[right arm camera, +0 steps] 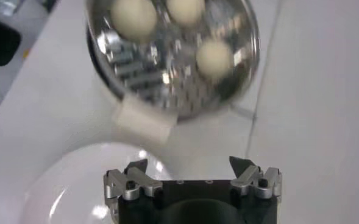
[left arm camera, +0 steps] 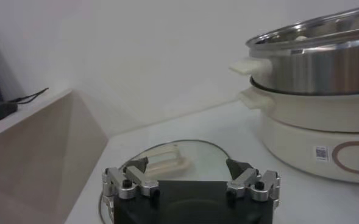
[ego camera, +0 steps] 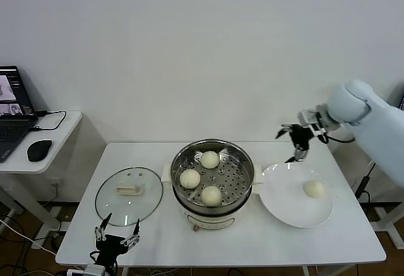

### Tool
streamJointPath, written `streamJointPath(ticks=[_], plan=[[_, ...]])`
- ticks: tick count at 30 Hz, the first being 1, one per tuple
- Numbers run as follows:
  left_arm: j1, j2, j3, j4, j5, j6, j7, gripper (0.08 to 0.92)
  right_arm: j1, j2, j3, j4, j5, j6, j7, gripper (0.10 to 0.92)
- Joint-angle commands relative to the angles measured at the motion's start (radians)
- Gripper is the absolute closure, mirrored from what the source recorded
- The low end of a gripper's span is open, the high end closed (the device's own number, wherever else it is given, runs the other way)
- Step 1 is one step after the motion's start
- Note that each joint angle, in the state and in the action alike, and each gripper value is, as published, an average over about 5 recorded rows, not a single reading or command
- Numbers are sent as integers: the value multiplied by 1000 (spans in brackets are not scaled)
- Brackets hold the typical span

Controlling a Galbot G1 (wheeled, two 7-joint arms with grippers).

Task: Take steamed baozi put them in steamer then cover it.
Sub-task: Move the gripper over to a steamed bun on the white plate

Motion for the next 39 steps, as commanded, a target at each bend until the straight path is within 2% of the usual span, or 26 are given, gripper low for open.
streamJointPath(ticks=[1,8,20,39], plan=[[12,-3,6,5,-1,-6,2,177,-173,4,119,-187,-193,19,15,203],[8,-1,-9,17,6,-3,2,177,-196,91,138,-302,-305,95,18,202],[5,-5,-18,27,20,-5,0,177,-216,147,142,-403,-367,163,3,203],[9,-5,-21,30,18,1,-7,177,-250,167,162,-450,-428,184,48,203]])
